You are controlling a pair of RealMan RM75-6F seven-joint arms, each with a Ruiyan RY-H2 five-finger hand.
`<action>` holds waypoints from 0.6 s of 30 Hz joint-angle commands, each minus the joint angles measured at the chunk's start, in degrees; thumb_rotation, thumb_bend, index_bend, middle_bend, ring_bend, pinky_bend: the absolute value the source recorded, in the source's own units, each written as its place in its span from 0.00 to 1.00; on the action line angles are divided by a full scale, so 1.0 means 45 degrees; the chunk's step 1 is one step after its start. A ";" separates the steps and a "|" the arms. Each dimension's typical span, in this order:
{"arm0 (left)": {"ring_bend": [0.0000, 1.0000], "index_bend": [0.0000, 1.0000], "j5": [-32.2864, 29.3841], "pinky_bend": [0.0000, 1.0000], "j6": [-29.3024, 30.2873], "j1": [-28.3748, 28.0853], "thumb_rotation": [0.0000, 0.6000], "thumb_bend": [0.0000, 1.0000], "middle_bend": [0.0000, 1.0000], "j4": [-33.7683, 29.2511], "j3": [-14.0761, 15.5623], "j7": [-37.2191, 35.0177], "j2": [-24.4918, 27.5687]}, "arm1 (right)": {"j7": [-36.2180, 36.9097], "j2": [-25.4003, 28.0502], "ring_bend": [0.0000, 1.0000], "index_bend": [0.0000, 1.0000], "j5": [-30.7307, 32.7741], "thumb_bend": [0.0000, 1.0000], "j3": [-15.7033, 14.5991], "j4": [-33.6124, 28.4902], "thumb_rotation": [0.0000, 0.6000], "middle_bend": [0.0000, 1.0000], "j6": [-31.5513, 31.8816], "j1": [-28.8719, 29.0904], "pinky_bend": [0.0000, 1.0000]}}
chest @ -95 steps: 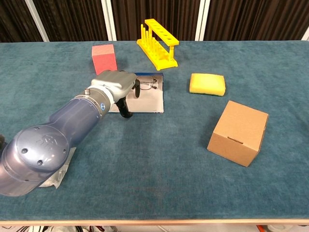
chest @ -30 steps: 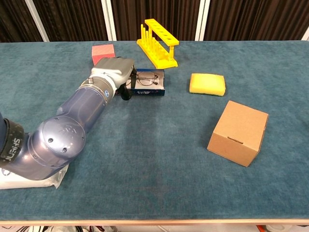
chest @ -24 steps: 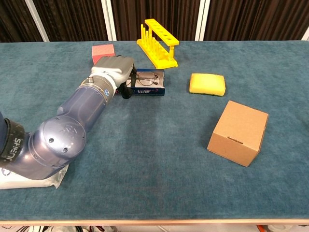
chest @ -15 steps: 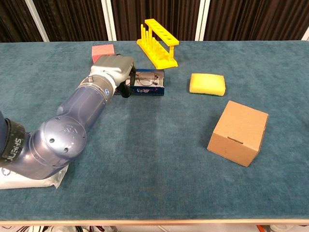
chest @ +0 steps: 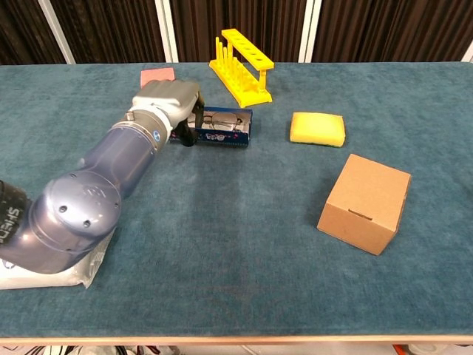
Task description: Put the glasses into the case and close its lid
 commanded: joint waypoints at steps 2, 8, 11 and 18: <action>0.05 0.58 -0.0441 0.10 0.0413 0.0280 1.00 0.43 0.26 -0.1510 -0.0196 0.0733 0.0806 | -0.0003 0.0005 0.00 0.00 -0.0029 0.00 -0.0010 -0.0015 1.00 0.00 0.0022 -0.0008 0.18; 0.05 0.58 -0.1721 0.10 0.0708 0.0545 1.00 0.43 0.25 -0.3387 -0.0172 0.2152 0.1644 | 0.0019 0.0013 0.00 0.00 -0.0025 0.00 -0.0003 -0.0014 1.00 0.00 0.0022 -0.0006 0.18; 0.05 0.58 -0.2650 0.10 0.0858 0.0780 1.00 0.43 0.25 -0.4481 -0.0227 0.2606 0.2130 | 0.0047 0.0025 0.00 0.00 -0.0039 0.00 -0.0010 -0.0013 1.00 0.00 0.0014 -0.0007 0.18; 0.05 0.58 -0.3298 0.10 0.1336 0.0975 1.00 0.43 0.25 -0.5856 0.0091 0.3076 0.2931 | 0.0027 0.0019 0.00 0.00 -0.0051 0.00 -0.0025 -0.0024 1.00 0.00 -0.0006 0.0004 0.18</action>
